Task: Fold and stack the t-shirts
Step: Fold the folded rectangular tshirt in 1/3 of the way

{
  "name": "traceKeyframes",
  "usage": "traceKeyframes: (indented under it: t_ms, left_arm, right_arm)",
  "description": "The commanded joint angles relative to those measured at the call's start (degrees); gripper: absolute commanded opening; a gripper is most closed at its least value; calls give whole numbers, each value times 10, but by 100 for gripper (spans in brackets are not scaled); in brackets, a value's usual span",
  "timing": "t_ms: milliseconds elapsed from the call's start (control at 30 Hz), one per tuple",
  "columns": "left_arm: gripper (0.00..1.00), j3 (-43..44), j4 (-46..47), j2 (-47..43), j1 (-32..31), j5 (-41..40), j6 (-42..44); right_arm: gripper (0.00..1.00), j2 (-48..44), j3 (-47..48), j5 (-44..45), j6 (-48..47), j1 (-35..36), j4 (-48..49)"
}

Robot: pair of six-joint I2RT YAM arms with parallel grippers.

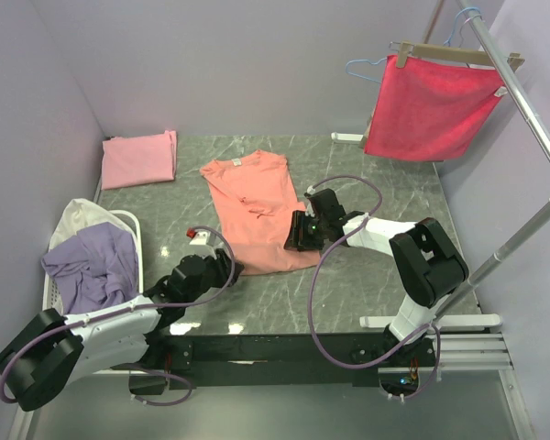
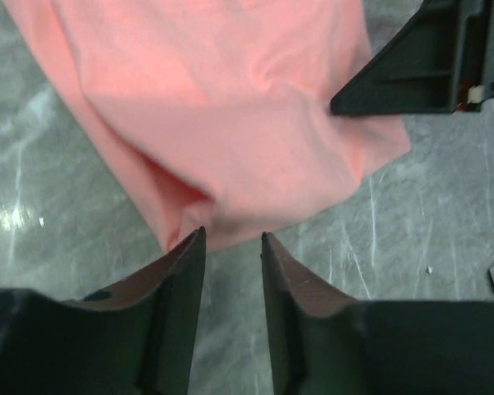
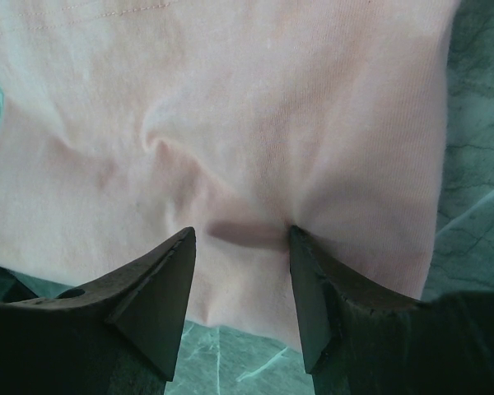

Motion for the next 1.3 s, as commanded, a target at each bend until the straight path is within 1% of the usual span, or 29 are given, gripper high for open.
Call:
traceKeyframes:
  t_ms: [0, 33, 67, 167, 433, 533, 633, 700, 733, 767, 833, 900, 933, 1033, 1267]
  left_arm:
    - [56, -6, -7, 4, -10, -14, -25]
    - [67, -7, 5, 8, -11, -18, -25]
    - [73, -4, 9, 19, -12, -23, -23]
    - [75, -3, 37, 48, -13, -52, -21]
    - [75, 12, 115, 128, -14, -88, 26]
    - [71, 25, 123, 147, -14, -89, 44]
    - [65, 22, 137, 138, -14, -87, 45]
    - [56, 21, 137, 134, -14, -88, 43]
    - [46, 21, 137, 137, -14, -88, 44]
    - [40, 21, 136, 138, -14, -88, 44]
    - [31, 21, 134, 144, -15, -82, 43]
    - [27, 18, 138, 145, -14, -68, 39]
    - [22, 17, 139, 143, -14, -63, 34]
    - [15, 14, 135, 133, -15, -37, 24]
    - [8, 10, 68, 86, -24, 10, -19]
  right_arm:
    - [58, 59, -32, 42, -15, 12, -79]
    - [58, 59, -32, 42, -16, 12, -79]
    - [58, 60, -32, 42, -17, 11, -79]
    - [58, 60, -30, 41, -18, 11, -81]
    - [58, 67, -30, 38, -22, 12, -77]
    - [58, 70, -30, 36, -22, 13, -78]
    - [58, 71, -32, 35, -21, 12, -77]
    - [58, 69, -32, 37, -20, 13, -77]
    - [58, 71, -30, 38, -20, 12, -78]
    - [58, 72, -29, 38, -20, 12, -80]
    - [58, 70, -29, 39, -20, 12, -81]
    - [58, 68, -29, 41, -19, 12, -81]
    - [58, 67, -30, 41, -19, 12, -81]
    - [58, 68, -31, 42, -17, 12, -82]
    - [58, 61, -35, 43, -13, 13, -85]
